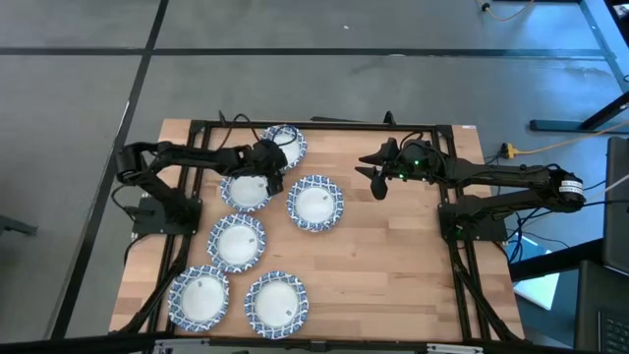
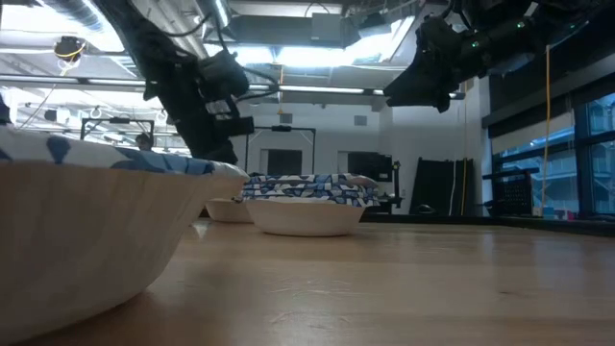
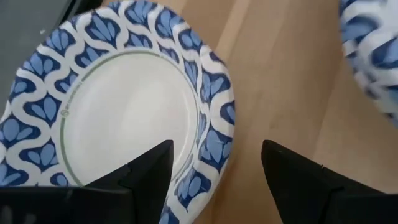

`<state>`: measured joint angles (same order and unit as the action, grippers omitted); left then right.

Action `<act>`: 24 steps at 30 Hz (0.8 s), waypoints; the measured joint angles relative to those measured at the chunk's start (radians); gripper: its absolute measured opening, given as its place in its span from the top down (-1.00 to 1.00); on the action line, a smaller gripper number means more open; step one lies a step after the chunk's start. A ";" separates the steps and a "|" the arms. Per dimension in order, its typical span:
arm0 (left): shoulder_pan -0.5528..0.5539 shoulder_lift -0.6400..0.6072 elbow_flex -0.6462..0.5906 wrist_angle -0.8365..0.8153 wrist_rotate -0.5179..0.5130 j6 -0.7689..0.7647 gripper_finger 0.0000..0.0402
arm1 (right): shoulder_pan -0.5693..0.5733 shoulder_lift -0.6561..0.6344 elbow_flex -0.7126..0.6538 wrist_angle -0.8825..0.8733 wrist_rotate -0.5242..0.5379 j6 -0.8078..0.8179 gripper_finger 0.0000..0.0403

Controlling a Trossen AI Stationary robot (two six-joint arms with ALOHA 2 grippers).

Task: Nest bowls inside each other
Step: Stack the white bowl on top of the other white bowls

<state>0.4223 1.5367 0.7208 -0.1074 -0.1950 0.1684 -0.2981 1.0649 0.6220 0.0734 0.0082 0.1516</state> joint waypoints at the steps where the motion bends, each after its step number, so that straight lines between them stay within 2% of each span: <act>1: 0.000 0.010 0.000 0.004 -0.008 0.000 -0.18 | 0.000 0.000 0.000 0.000 0.000 0.000 0.20; 10: 0.005 0.029 0.000 0.024 -0.033 0.038 -0.16 | 0.000 0.000 0.000 -0.003 0.000 0.000 0.20; 21: 0.005 0.029 0.000 0.023 -0.022 0.044 0.17 | 0.000 0.000 0.000 -0.014 0.000 0.000 0.20; 24: 0.005 0.029 0.000 0.023 0.012 0.044 0.24 | 0.000 0.000 0.000 -0.039 0.000 0.001 0.20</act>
<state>0.4271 1.5658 0.7208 -0.0841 -0.1832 0.2127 -0.2985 1.0649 0.6220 0.0346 0.0082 0.1528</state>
